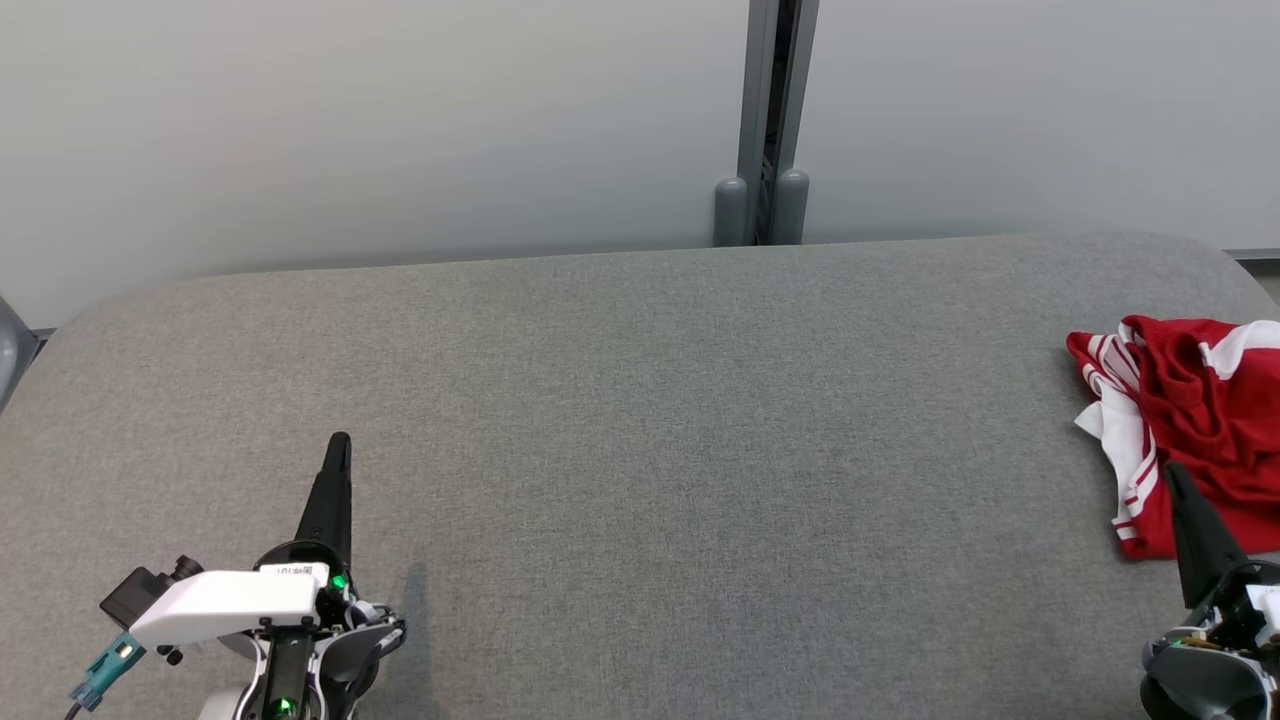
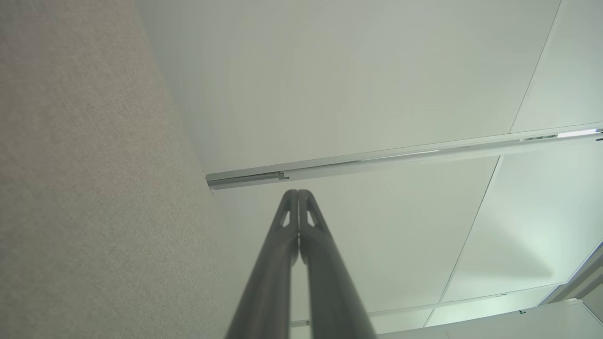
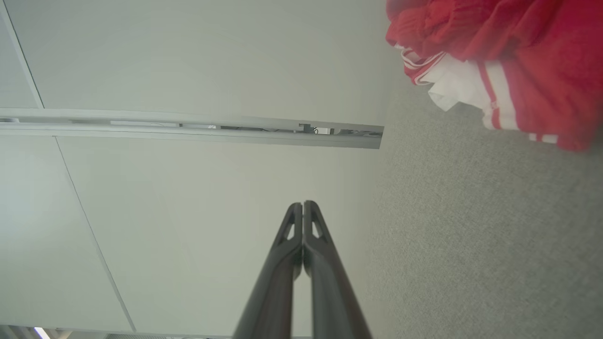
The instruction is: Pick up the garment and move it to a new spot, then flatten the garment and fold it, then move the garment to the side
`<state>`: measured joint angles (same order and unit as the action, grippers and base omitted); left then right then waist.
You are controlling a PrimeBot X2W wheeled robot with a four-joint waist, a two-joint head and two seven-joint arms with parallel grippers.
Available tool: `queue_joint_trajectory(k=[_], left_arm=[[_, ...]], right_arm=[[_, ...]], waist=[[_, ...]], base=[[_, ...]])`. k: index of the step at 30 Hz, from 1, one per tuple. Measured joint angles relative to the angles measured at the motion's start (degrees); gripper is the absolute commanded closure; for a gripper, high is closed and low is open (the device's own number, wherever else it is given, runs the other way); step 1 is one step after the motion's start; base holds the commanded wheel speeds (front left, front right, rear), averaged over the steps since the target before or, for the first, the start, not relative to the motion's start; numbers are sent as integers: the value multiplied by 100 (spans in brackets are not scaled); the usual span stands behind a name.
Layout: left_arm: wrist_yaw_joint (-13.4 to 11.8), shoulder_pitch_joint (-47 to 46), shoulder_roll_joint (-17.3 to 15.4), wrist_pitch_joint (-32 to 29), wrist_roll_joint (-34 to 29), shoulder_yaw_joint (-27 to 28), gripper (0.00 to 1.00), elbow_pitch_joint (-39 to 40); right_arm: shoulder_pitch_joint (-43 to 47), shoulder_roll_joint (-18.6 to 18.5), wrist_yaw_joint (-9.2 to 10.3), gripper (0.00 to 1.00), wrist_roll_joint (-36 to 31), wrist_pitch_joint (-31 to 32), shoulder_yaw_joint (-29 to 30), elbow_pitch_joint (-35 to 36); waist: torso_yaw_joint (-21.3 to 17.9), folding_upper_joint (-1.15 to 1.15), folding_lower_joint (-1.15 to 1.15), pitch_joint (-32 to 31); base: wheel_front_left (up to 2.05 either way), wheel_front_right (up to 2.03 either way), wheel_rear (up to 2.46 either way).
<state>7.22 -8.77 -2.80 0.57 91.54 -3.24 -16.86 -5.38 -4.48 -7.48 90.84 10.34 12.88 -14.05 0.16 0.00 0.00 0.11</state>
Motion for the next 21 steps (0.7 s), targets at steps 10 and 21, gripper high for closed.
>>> queue_joint_trajectory(k=[10, 21], left_arm=[[4, -59, 0, -52, 196, 9, 100, -26], [4, -65, 0, -53, 196, 11, 100, -26]], right_arm=[[-7, -2, 0, 100, 257, 81, 91, -3], [-10, 2, 0, 100, 255, 91, 107, -3]], waist=[[-17, 0, 0, 0], [-17, 0, 0, 0]], base=[[0, 0, 0], [0, 0, 0]])
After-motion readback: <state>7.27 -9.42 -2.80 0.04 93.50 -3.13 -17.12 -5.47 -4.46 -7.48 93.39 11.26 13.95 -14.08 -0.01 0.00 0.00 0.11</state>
